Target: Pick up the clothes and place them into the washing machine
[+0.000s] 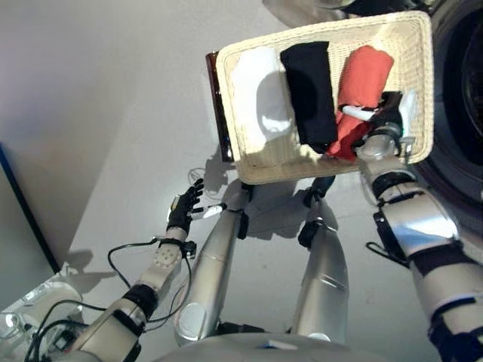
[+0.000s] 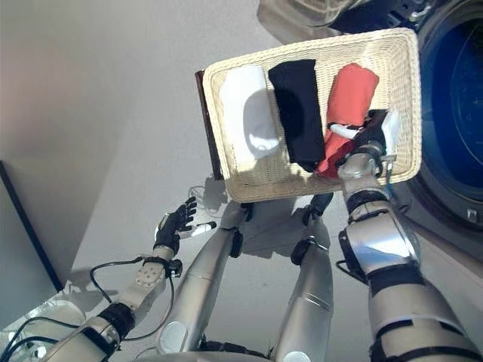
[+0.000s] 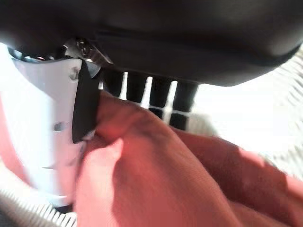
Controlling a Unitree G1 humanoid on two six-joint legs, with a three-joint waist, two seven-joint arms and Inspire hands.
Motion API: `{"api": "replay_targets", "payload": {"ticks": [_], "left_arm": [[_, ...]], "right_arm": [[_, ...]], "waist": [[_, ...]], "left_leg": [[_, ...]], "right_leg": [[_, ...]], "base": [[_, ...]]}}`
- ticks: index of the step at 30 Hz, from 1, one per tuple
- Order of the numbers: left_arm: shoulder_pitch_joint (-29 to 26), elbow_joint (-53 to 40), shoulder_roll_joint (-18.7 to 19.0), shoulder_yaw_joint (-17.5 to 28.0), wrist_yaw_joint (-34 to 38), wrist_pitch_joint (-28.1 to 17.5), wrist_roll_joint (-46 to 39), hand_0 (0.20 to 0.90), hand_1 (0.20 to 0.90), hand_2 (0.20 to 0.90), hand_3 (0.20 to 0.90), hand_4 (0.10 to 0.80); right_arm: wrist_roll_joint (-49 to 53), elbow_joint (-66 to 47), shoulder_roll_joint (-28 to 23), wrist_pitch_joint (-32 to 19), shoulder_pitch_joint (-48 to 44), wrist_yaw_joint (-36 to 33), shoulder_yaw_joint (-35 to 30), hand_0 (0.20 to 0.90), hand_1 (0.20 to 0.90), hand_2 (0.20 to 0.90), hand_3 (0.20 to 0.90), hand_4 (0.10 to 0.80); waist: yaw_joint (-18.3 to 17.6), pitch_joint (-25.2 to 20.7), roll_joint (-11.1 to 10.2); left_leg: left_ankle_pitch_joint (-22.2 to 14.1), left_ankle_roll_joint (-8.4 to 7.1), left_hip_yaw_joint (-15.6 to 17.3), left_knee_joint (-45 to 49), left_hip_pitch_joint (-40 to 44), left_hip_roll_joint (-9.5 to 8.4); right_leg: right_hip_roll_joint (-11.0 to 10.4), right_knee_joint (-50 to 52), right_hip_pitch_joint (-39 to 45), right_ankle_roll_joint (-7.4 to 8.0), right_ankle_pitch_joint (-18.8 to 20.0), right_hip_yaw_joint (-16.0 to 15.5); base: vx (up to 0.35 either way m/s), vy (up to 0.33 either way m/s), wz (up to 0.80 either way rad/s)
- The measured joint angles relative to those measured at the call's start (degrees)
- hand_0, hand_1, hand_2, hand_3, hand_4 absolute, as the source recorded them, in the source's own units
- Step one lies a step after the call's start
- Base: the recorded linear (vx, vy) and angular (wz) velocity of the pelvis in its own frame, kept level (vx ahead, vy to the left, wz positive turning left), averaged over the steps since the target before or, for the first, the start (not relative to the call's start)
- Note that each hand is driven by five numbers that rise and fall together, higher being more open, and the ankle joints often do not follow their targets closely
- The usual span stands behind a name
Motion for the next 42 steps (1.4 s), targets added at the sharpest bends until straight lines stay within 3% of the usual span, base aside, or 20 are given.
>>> {"api": "replay_targets", "payload": {"ticks": [10,16,21,28,36,37,38,39,42], "left_arm": [[0.45,6.09,-0.54,1.57,-1.36,0.84,0.28,0.900,0.900,0.900,0.900,0.800],[1.09,5.72,-0.90,1.66,-2.58,0.76,0.21,0.900,0.900,0.900,0.900,0.800],[4.36,5.07,-1.21,1.60,-3.03,0.67,-0.17,0.900,0.900,0.900,0.900,0.800],[6.64,6.57,-1.48,1.49,-3.78,0.65,-1.00,0.900,0.900,0.900,0.900,0.800],[7.95,6.63,-2.01,1.54,-4.90,0.40,-1.09,0.900,0.900,0.900,0.900,0.800],[8.46,6.33,-2.01,1.62,-4.97,0.14,-1.10,0.900,0.900,0.900,0.900,0.800],[8.68,6.27,-2.03,1.61,-5.01,-0.23,-1.10,0.900,0.900,0.900,0.900,0.800],[8.98,6.26,-1.99,1.64,-5.00,-0.42,-1.10,0.900,0.900,0.900,0.900,0.800],[9.96,6.31,-2.01,1.56,-5.13,-0.38,-1.13,0.900,0.900,0.900,0.900,0.800]], "right_arm": [[22.61,-1.14,3.37,-3.82,4.40,4.43,-8.27,0.200,0.200,0.200,0.200,0.300],[34.01,-6.38,7.85,-7.99,6.74,7.79,-16.66,0.200,0.200,0.200,0.200,0.300],[40.76,-8.39,9.21,-11.93,8.93,7.49,-21.53,0.200,0.200,0.200,0.200,0.300],[41.40,-11.41,7.71,-15.79,7.24,4.69,-26.04,0.200,0.200,0.200,0.200,0.300],[41.34,-11.47,-0.41,-15.76,3.19,0.06,-27.78,0.200,0.200,0.200,0.200,0.300],[41.30,-11.15,-1.29,-15.62,2.21,-0.35,-27.48,0.233,0.233,0.233,0.233,0.324],[41.22,-11.02,-2.63,-15.58,1.97,-0.45,-27.13,0.365,0.365,0.365,0.365,0.418],[41.45,-10.88,-3.47,-15.40,1.55,-0.47,-27.23,0.900,0.900,0.900,0.900,0.800],[41.37,-10.63,-4.05,-15.41,0.70,-1.10,-26.38,0.900,0.900,0.900,0.900,0.800]], "waist": [[-1.99,-1.77,-0.19],[-3.02,-2.25,-0.15],[-3.08,-5.71,-0.11],[-2.54,-6.95,0.27],[-2.34,-8.56,2.81],[-1.81,-8.73,3.10],[-1.27,-8.77,3.19],[-1.12,-8.77,3.24],[-1.21,-8.77,3.24]], "left_leg": [[-0.60,1.20,2.28,-0.73,4.06,0.07],[-0.96,0.95,3.10,-1.82,6.93,0.02],[-0.68,0.74,3.96,-4.25,8.63,-0.19],[-0.62,0.99,3.84,-4.94,9.76,-0.23],[-1.23,0.90,4.52,-5.06,10.50,-0.89],[-1.32,1.03,4.82,-5.05,10.47,-0.92],[-1.35,1.08,5.04,-5.02,10.47,-0.98],[-1.36,1.08,5.07,-5.02,10.45,-1.06],[-1.48,1.27,5.26,-5.02,10.44,-1.12]], "right_leg": [[0.79,-4.89,4.71,0.75,3.08,1.91],[1.00,-7.20,7.46,1.23,3.11,2.96],[0.88,-9.83,8.86,1.35,3.08,3.04],[1.47,-9.78,8.69,1.37,4.53,4.86],[1.11,-10.40,8.54,1.61,4.05,6.48],[1.04,-10.73,8.50,1.75,4.14,6.65],[1.00,-10.72,8.40,1.80,4.18,6.95],[1.00,-10.68,8.35,1.92,4.29,7.20],[0.99,-10.68,8.32,2.23,4.53,7.59]], "base": [[-0.009,-0.010,-0.13],[0.017,-0.013,-0.10],[0.013,-0.014,-0.07],[0.008,0.010,-0.11],[-0.004,-0.007,-0.11],[-0.003,-0.023,-0.14],[0.004,-0.022,-0.09],[0.000,0.000,0.00],[0.000,0.000,0.00]]}}
